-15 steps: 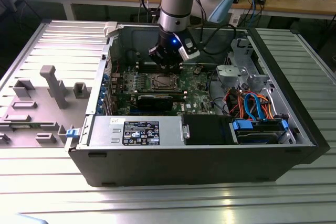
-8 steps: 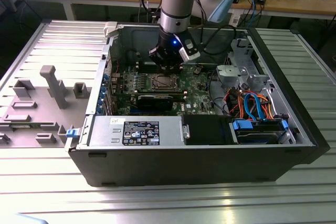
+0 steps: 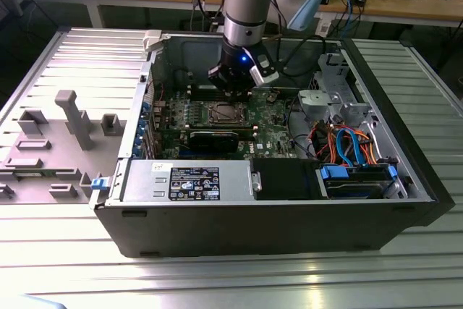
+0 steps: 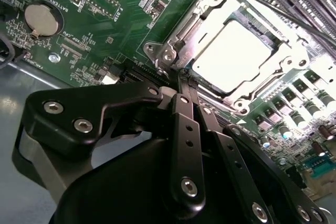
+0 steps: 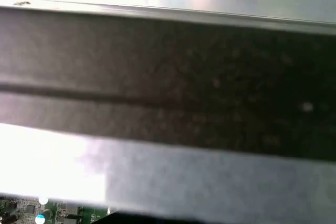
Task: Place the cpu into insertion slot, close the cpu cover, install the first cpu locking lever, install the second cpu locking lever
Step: 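Install the first cpu locking lever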
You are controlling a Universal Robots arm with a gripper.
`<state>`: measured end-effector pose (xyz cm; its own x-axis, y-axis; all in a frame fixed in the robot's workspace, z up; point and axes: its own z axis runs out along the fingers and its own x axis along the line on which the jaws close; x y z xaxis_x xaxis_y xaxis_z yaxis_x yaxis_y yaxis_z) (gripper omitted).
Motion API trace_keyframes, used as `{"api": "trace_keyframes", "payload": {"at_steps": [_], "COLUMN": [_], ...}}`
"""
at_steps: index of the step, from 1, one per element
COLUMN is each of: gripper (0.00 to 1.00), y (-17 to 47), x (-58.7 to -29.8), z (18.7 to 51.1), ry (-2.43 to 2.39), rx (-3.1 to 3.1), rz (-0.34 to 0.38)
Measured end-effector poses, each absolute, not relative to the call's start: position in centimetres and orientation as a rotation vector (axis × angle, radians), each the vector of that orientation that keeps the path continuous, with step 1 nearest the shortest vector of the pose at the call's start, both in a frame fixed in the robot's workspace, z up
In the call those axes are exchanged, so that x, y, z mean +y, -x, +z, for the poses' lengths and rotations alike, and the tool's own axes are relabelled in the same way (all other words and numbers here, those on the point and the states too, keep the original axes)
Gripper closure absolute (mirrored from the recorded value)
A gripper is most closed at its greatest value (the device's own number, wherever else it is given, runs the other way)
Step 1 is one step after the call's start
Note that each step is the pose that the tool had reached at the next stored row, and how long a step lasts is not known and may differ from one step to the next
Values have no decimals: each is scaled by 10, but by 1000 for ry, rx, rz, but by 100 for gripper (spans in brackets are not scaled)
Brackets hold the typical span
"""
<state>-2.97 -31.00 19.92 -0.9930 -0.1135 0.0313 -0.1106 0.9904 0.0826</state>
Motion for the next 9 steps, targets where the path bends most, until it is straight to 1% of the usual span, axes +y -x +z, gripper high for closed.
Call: {"api": "trace_keyframes", "payload": {"at_steps": [5,9], "gripper": [89,89], "y": [30,30], "x": [-309,-309], "z": [200,208], "ry": [-175,-175], "rx": [-3098,-3099], "rz": [-139,-138]}}
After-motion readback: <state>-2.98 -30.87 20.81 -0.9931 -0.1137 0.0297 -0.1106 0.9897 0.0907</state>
